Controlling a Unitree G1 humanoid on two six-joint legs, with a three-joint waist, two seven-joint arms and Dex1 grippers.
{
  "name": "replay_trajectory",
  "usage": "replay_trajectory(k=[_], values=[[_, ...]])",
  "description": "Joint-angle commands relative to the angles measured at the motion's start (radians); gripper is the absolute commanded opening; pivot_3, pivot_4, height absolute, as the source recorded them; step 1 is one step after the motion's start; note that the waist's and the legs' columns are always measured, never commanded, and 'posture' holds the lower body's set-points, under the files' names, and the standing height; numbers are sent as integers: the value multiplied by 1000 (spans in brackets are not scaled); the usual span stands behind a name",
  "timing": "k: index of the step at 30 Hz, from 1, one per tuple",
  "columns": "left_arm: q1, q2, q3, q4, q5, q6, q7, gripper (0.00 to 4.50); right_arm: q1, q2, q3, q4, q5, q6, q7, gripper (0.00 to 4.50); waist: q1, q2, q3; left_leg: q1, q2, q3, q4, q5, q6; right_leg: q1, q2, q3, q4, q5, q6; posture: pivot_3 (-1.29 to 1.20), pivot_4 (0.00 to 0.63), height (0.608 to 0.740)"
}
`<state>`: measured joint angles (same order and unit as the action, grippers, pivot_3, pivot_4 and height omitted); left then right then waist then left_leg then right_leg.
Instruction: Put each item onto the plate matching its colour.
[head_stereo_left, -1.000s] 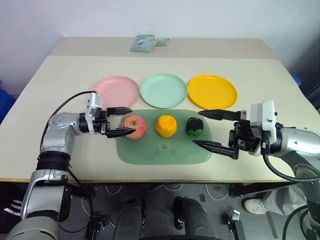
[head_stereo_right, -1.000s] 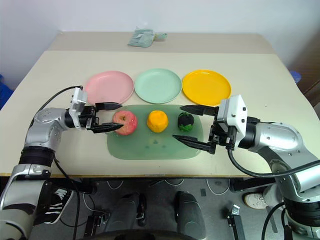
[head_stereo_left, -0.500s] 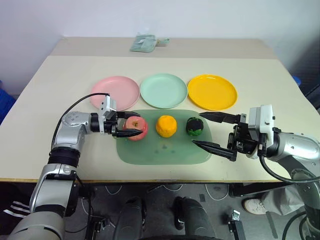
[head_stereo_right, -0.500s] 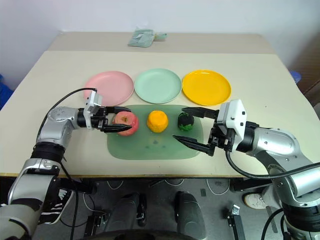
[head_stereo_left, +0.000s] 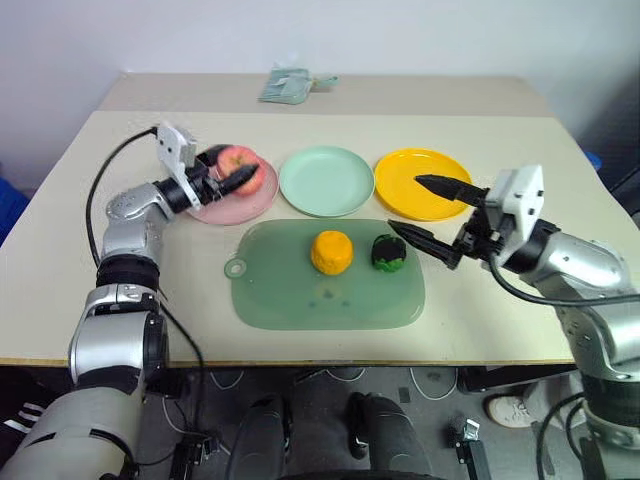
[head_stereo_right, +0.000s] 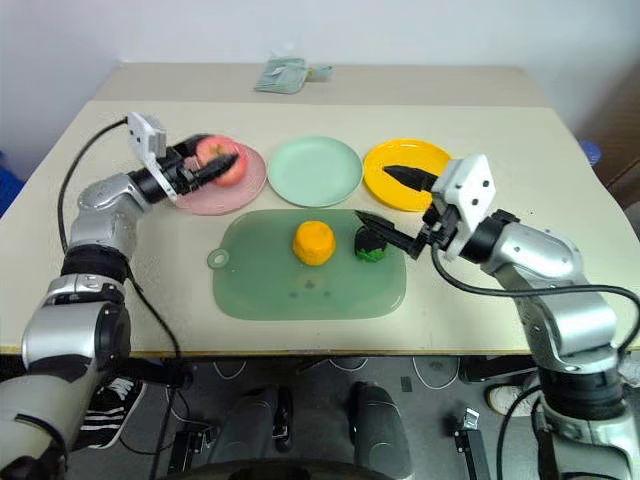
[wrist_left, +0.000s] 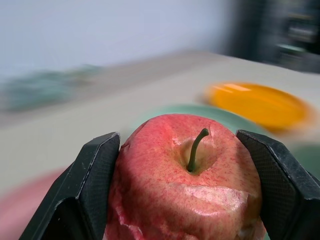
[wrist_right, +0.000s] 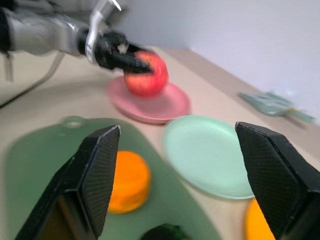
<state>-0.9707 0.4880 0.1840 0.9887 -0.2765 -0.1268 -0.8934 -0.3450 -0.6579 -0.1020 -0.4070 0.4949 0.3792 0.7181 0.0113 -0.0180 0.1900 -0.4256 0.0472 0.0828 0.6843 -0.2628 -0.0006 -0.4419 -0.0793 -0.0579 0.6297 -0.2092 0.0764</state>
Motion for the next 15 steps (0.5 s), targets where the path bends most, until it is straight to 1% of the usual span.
replay_trajectory(k=[1, 5, 8, 10, 11, 13, 15], values=[[-40, -12, 17, 67, 44, -70, 150, 3155, -46, 27, 14, 20, -57, -37, -43, 3764, 0, 0, 0, 0, 0, 0, 0, 0, 0, 0, 0, 0, 0, 0, 0, 0, 150, 740], [-77, -60, 6, 157, 82, -83, 262, 3155, -54, 41, 21, 26, -68, -52, -30, 3764, 4, 0, 0, -1, 0, 0, 0, 0, 0, 0, 0, 0, 0, 0, 0, 0, 150, 740], [-87, -70, 11, 184, 90, -90, 279, 3155, -53, 35, 11, 20, -63, -39, -23, 3764, 2, -1, 0, -1, -1, 0, 1, 0, 0, 0, 0, 0, -1, 0, 1, 0, 150, 740], [-91, -66, 32, 184, 66, -80, 241, 4186, -47, 28, 3, 16, -59, -31, -19, 3764, -2, -1, 0, -1, 0, 0, 1, 0, 0, 0, 0, 0, -1, 0, 1, 0, 150, 740], [-93, -65, 40, 184, 60, -78, 235, 4463, -45, 27, 1, 15, -58, -30, -18, 3764, -3, -1, 0, -1, 0, 0, 0, 0, 0, 0, 0, 0, 0, 0, 0, 0, 150, 740], [-89, -58, 39, 172, 70, -128, 209, 4463, -40, 27, -1, 9, -54, -25, -15, 3764, -5, -1, 0, 0, 0, 0, 0, 0, 0, 0, 1, 0, 0, 0, 0, 0, 150, 740], [-91, -50, 57, 150, 40, -113, 132, 4463, -38, 28, -2, 6, -49, -18, -14, 3764, -5, 0, 0, 0, 0, 1, 0, 0, 0, 0, 1, 0, 0, 0, 0, 0, 150, 740]])
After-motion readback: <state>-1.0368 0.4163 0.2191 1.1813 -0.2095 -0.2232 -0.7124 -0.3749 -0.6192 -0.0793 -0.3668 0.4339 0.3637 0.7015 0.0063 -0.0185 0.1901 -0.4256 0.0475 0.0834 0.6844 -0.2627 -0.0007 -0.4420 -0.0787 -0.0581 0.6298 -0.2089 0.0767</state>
